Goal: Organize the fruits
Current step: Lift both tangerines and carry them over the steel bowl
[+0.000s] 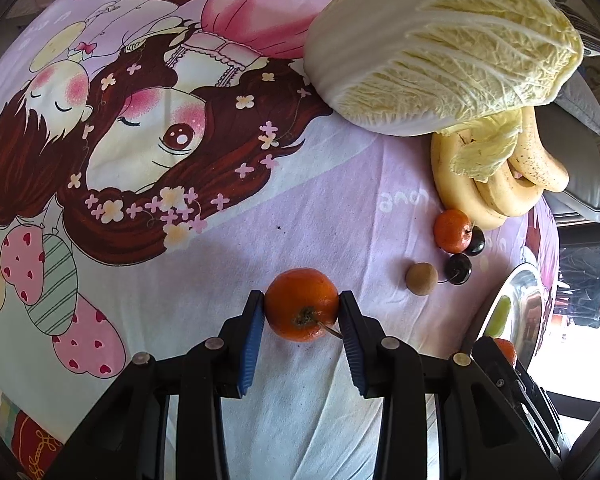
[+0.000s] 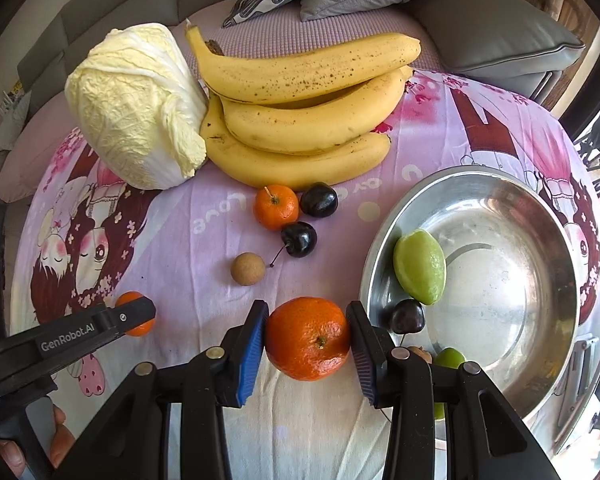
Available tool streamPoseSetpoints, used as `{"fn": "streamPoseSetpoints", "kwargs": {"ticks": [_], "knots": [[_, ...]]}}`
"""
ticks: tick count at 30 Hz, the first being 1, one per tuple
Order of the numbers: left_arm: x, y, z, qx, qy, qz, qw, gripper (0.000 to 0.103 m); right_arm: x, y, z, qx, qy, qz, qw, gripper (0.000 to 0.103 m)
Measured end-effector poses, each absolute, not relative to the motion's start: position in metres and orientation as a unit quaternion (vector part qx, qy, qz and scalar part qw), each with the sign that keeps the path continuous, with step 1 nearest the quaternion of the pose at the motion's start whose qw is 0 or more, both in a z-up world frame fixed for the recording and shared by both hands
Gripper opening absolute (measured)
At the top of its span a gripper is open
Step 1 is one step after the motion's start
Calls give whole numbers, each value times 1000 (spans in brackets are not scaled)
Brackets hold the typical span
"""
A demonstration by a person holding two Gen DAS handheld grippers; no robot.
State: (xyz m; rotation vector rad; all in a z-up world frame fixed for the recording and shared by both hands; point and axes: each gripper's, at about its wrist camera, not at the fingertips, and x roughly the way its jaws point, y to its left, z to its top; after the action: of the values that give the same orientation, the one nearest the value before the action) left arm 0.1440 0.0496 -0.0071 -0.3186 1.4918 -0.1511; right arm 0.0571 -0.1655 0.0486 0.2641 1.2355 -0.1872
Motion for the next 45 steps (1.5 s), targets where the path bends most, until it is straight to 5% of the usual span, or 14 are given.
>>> {"fn": "streamPoseSetpoints", "kwargs": {"ticks": [13,33,45], "knots": [[138,-11,8,-96,668,-104,731,39,49,-194,48,153,582,-103,792,43],[116,-205,24,19,671,-208,711,39,-1,-344,30,251,580,-257,731,43],[100,-235,13,63,680,-228,694,39,-23,-380,20,297,578,-275,708,43]]}}
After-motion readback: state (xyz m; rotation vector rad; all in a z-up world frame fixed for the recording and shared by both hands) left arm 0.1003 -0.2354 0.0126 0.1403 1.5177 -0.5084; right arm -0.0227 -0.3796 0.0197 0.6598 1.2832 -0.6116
